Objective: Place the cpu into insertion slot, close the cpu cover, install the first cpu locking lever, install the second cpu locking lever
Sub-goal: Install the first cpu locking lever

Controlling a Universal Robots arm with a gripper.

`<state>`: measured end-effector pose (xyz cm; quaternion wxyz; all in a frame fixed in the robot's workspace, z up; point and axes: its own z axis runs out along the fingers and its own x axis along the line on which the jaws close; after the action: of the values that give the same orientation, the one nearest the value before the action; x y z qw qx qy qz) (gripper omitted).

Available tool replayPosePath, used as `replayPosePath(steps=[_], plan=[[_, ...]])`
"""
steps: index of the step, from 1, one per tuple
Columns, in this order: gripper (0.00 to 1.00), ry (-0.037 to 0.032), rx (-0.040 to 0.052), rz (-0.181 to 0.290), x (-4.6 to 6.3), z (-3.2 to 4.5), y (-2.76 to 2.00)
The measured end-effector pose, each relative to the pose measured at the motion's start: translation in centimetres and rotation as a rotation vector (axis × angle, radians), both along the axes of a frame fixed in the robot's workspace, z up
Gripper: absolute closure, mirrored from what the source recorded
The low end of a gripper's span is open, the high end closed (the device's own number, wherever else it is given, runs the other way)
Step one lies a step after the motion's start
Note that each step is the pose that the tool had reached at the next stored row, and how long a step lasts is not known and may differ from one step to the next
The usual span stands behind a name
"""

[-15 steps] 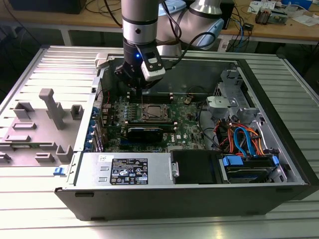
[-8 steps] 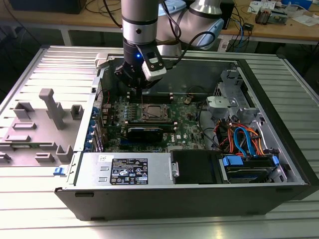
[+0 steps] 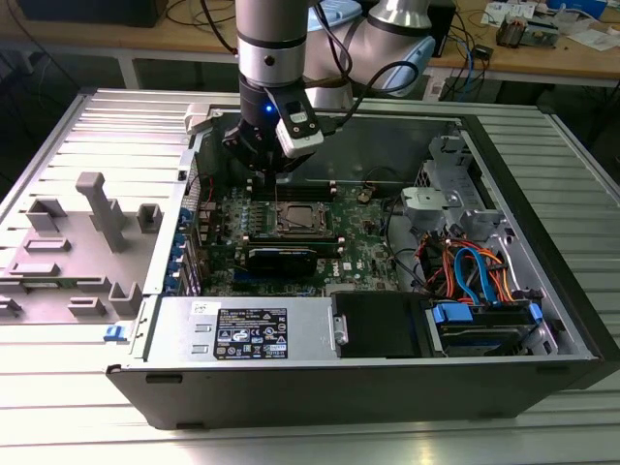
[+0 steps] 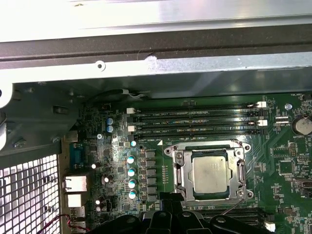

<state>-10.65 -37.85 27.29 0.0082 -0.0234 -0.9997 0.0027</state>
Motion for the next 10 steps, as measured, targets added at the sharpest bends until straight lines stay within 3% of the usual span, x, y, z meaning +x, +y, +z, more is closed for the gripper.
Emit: replayPosePath(steps=[7, 10], plan=[[0.89, -0.0013, 0.0007, 0.063, -0.19, -0.55, 0.17], [0.89, -0.0127, 0.0006, 0.063, -0.63, -0.66, 0.25]])
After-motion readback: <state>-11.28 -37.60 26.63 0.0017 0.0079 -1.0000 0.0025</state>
